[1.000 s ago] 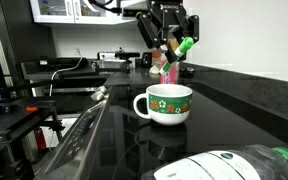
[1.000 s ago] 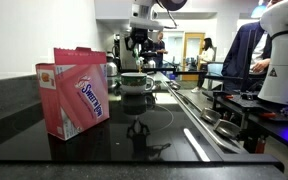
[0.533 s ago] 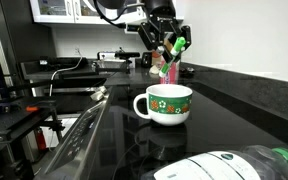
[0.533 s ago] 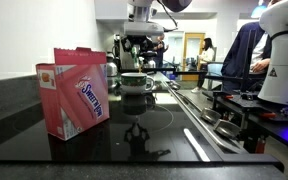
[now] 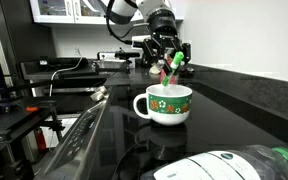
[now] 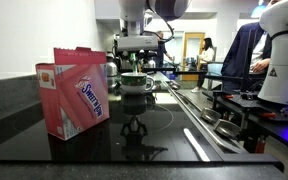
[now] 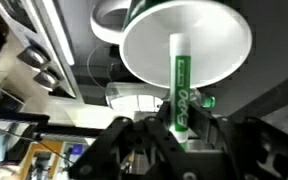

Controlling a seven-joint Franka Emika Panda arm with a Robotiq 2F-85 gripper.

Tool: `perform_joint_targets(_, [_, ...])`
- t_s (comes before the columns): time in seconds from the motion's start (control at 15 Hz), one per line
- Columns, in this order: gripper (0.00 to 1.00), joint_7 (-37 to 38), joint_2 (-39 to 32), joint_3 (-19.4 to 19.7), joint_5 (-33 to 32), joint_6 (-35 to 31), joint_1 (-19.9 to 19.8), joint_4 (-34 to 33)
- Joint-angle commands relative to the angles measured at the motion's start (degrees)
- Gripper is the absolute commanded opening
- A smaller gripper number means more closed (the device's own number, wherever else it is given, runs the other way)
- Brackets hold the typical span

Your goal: Put the green marker inside the white and green mug

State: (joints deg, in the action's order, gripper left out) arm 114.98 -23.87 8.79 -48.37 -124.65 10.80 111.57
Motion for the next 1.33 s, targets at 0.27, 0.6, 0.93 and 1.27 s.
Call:
perform_joint_targets(0.27, [0.06, 7.6, -9.3, 0.2, -2.4, 8.8, 0.8, -9.7])
perform_joint_targets(0.6, [0.13, 9.7, -11.4, -0.5, -1.6, 12.0, 1.7, -11.8])
perform_joint_targets(0.93, [0.6, 5.9, -7.5, -3.4, 3.3, 7.0, -1.2, -8.8])
perform_joint_targets(1.27, [0.99, -2.8, -0.3, -3.9, 9.2, 1.3, -4.0, -5.6])
